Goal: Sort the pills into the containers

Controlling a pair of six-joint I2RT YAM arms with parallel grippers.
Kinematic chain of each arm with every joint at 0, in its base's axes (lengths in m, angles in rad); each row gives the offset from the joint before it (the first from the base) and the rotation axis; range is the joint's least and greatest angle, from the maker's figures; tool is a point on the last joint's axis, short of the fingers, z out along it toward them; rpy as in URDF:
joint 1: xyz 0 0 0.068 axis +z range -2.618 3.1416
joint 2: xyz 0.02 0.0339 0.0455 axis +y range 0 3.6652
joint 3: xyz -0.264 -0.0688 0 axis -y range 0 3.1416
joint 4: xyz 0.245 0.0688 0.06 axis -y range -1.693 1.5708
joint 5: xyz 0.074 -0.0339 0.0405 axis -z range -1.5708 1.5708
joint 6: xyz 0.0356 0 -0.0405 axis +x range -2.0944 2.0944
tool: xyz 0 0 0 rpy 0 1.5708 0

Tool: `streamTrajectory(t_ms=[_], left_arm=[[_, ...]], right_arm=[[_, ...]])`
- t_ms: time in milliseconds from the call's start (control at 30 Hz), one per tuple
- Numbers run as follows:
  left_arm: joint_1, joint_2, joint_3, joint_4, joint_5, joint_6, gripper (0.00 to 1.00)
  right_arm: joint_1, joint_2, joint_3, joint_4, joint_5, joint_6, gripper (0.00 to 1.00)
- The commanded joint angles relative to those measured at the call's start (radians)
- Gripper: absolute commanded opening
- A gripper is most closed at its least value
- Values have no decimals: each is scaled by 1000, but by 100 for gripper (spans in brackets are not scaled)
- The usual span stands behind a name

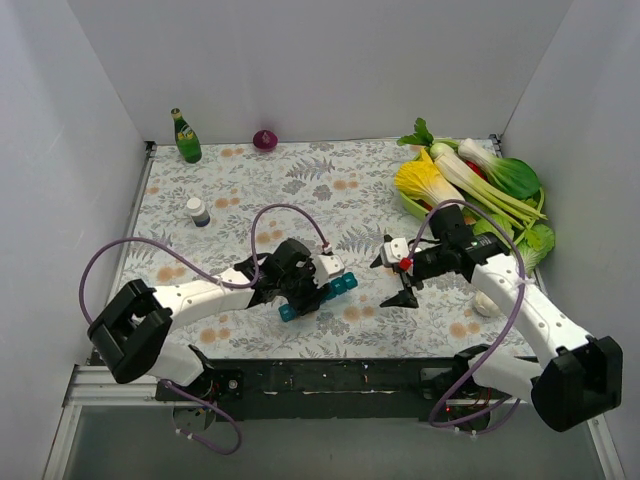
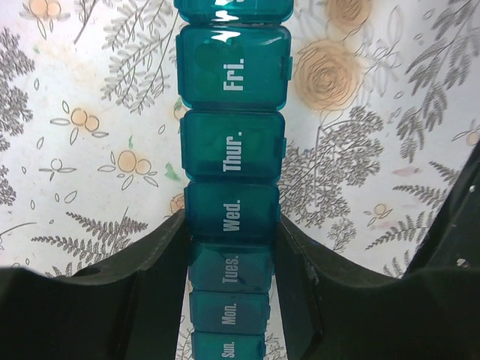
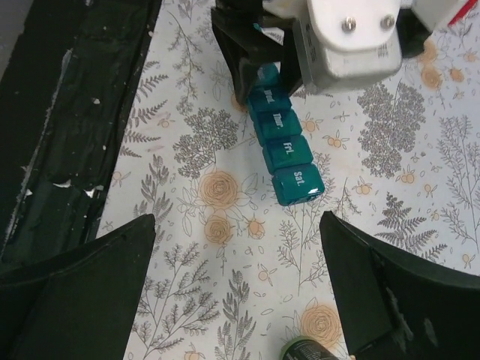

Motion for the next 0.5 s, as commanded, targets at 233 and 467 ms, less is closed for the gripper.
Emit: streamTrajectory(t_ms=[233, 467], left_arm=[[-85, -189, -30, 100, 49, -74, 16], [-93, -202, -27, 83, 46, -77, 15]], right_arm=[[115, 124, -55, 339, 71, 197, 97], [138, 171, -26, 299, 92, 192, 89]])
